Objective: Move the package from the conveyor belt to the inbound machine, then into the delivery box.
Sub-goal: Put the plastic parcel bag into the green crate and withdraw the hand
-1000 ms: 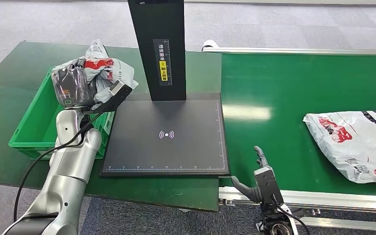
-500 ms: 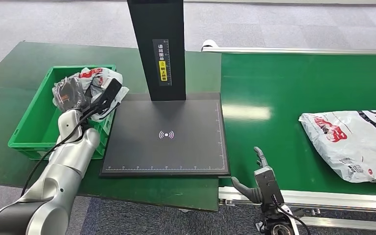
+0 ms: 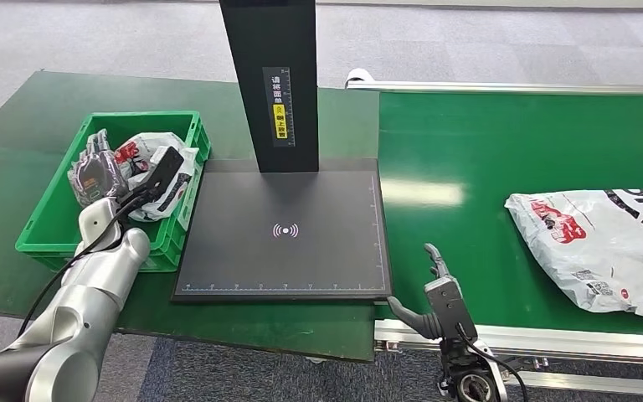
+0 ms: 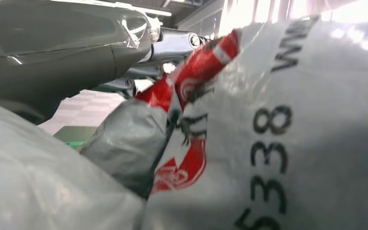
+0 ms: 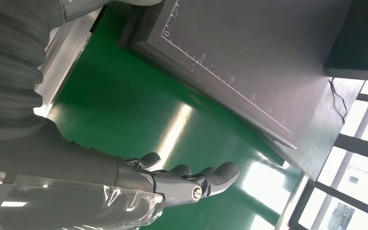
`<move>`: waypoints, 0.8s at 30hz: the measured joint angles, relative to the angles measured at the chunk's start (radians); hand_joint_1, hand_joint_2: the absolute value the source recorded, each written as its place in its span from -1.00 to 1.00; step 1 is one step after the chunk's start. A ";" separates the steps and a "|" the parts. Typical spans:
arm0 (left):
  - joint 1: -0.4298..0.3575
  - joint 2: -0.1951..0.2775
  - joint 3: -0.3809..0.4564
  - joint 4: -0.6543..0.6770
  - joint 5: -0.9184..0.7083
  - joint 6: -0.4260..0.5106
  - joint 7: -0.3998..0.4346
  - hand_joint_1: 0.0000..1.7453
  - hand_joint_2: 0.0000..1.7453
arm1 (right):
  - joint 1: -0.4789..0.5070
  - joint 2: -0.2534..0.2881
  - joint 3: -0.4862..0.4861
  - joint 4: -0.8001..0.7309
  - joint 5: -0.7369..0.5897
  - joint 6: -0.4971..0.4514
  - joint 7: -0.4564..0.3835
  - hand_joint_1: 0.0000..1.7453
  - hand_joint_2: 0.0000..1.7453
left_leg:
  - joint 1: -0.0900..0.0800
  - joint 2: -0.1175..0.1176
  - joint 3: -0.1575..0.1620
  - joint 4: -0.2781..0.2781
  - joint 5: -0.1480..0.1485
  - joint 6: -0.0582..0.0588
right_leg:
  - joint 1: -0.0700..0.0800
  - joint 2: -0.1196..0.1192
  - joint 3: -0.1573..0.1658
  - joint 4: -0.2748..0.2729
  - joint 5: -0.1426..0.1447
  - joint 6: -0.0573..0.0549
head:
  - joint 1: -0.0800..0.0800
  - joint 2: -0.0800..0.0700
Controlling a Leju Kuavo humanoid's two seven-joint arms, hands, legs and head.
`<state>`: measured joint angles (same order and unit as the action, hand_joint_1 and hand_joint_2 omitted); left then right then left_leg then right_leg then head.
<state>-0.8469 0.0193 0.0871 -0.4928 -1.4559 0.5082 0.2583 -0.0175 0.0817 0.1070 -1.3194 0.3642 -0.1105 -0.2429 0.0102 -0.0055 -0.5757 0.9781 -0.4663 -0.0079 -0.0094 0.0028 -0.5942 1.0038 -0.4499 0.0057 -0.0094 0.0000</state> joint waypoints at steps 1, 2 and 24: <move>0.003 0.001 0.001 -0.001 -0.002 0.019 -0.001 -1.00 1.00 | -0.001 0.001 0.000 0.000 0.000 0.001 0.000 -1.00 1.00 | 0.000 0.000 0.000 0.000 0.000 0.000 | 0.000 0.000 0.000 0.000 0.000 0.000 | 0.000 0.000; 0.006 0.002 0.002 -0.003 -0.001 0.045 -0.007 -1.00 1.00 | -0.001 0.002 0.000 0.000 0.001 0.002 0.000 -1.00 1.00 | 0.000 0.000 0.000 0.000 0.000 0.000 | 0.000 0.000 0.000 0.000 0.000 0.000 | 0.000 0.000; 0.206 -0.236 0.422 -0.862 0.323 0.162 -0.953 -1.00 1.00 | -0.023 0.009 0.031 0.045 -0.018 -0.032 -0.034 -1.00 1.00 | 0.000 0.001 0.000 0.000 0.000 0.000 | 0.000 0.000 0.000 0.000 0.000 0.000 | 0.000 0.000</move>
<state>-0.6413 -0.2165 0.5091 -1.3552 -1.1331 0.6699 -0.6950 -0.0403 0.0912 0.1384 -1.2746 0.3457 -0.1427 -0.2768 0.0104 -0.0050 -0.5754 0.9781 -0.4664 -0.0080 -0.0094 0.0032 -0.5945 1.0037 -0.4500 0.0056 -0.0092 0.0000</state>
